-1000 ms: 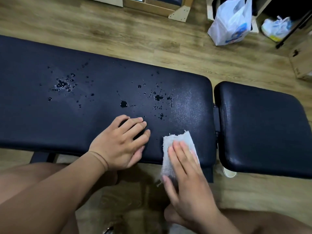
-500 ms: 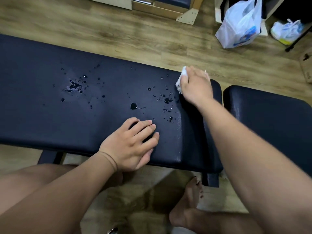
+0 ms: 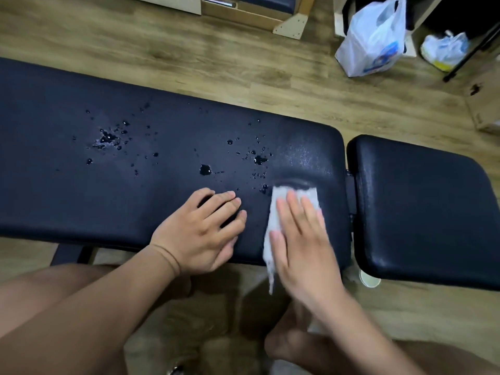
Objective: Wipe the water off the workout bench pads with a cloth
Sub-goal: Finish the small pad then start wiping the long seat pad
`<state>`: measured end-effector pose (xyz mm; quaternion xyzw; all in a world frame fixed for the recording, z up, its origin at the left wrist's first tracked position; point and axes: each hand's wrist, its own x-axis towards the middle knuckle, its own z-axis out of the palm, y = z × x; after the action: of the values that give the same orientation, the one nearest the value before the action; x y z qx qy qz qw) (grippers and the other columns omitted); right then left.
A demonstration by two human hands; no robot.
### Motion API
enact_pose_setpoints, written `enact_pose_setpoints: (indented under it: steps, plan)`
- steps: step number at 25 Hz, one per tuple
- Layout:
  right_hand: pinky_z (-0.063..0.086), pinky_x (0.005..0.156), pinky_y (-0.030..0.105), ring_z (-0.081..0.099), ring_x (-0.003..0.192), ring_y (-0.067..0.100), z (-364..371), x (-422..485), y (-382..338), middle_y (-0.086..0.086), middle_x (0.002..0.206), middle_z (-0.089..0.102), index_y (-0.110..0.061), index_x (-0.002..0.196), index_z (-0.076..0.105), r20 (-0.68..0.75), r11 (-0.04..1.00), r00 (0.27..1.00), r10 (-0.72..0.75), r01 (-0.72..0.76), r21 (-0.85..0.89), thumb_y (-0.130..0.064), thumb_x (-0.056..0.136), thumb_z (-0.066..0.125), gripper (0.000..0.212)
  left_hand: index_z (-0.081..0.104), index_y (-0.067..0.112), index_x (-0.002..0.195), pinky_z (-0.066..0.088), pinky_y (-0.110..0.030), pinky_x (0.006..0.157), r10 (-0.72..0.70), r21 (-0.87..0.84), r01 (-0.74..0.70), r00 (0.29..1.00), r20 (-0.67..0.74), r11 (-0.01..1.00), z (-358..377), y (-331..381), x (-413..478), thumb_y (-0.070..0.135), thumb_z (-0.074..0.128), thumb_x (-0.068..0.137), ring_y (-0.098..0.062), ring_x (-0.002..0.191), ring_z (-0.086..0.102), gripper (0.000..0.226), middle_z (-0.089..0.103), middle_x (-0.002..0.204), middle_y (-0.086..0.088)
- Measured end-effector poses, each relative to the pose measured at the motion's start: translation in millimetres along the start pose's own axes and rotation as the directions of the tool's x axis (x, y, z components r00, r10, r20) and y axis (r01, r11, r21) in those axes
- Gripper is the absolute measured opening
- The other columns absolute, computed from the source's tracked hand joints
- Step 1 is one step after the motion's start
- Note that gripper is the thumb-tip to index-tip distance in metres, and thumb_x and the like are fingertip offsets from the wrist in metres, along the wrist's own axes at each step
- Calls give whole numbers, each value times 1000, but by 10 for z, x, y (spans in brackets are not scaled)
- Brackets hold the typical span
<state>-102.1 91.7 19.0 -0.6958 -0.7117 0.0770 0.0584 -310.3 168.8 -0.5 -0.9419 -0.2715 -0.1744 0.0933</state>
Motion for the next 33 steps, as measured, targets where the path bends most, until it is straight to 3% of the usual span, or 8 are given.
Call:
enact_pose_setpoints:
  steps: [5,8,11,15,22,28,31,33]
  plan:
    - [6,121,42,12,149,25,-85,1706,312,6,161,18,-17,152,26,5,987,987,159,-159,-9,-35,103,23,52,68,9,111,45,-47,93,-2,11,2,1000,8,1000,24,16,-10,31,48,87,-34,114,62,38,67,117,-15]
    - [17,117,41,34,138,22,-102,2183,226,4,145,48,-19,131,53,9,955,955,296,-296,37,-33,97,28,44,69,9,110,44,-48,93,-3,1,3,1000,8,1000,35,-6,-21,31,47,87,-35,113,63,39,67,117,-15]
    - [26,110,38,47,125,21,-44,2200,-322,-1,124,62,-20,118,60,37,989,989,144,-145,25,-33,94,34,38,69,8,112,43,-49,94,16,-4,-15,999,38,1000,13,10,-27,30,46,87,-35,113,62,40,67,118,-16]
    - [13,119,36,32,141,21,-131,2080,-227,2,152,41,-18,143,42,36,993,998,-58,54,104,-29,100,28,47,68,7,115,41,-49,96,26,6,-27,996,85,1000,-15,-20,-19,33,47,88,-35,117,60,42,66,119,-16]
    - [33,110,45,48,125,33,-238,1373,934,9,142,51,-16,132,50,-142,887,877,459,-443,129,-31,92,23,50,67,8,113,41,-48,96,3,-15,-2,998,59,1000,-11,-3,-28,32,45,90,-34,116,59,41,66,119,-14]
    - [13,120,38,22,146,24,165,1104,-552,4,154,36,-17,144,39,-84,989,987,139,-134,57,-28,97,29,50,63,10,97,37,-46,95,-11,-64,17,995,98,998,-145,-15,-18,30,51,85,-34,101,60,26,63,103,-12]
    - [18,120,37,33,141,25,25,920,-418,6,150,44,-14,138,50,-85,991,995,-52,62,120,-19,94,44,45,65,15,97,35,-49,101,19,-132,-8,996,87,991,-402,-163,-172,25,57,81,-28,103,58,21,62,107,-6]
    - [22,118,36,46,131,31,-114,657,-55,16,139,53,-6,128,58,-157,986,987,45,-18,169,-4,87,51,42,66,17,103,39,-46,97,49,-132,-32,990,131,991,-578,-335,-325,27,55,81,-26,102,58,27,62,109,-2]
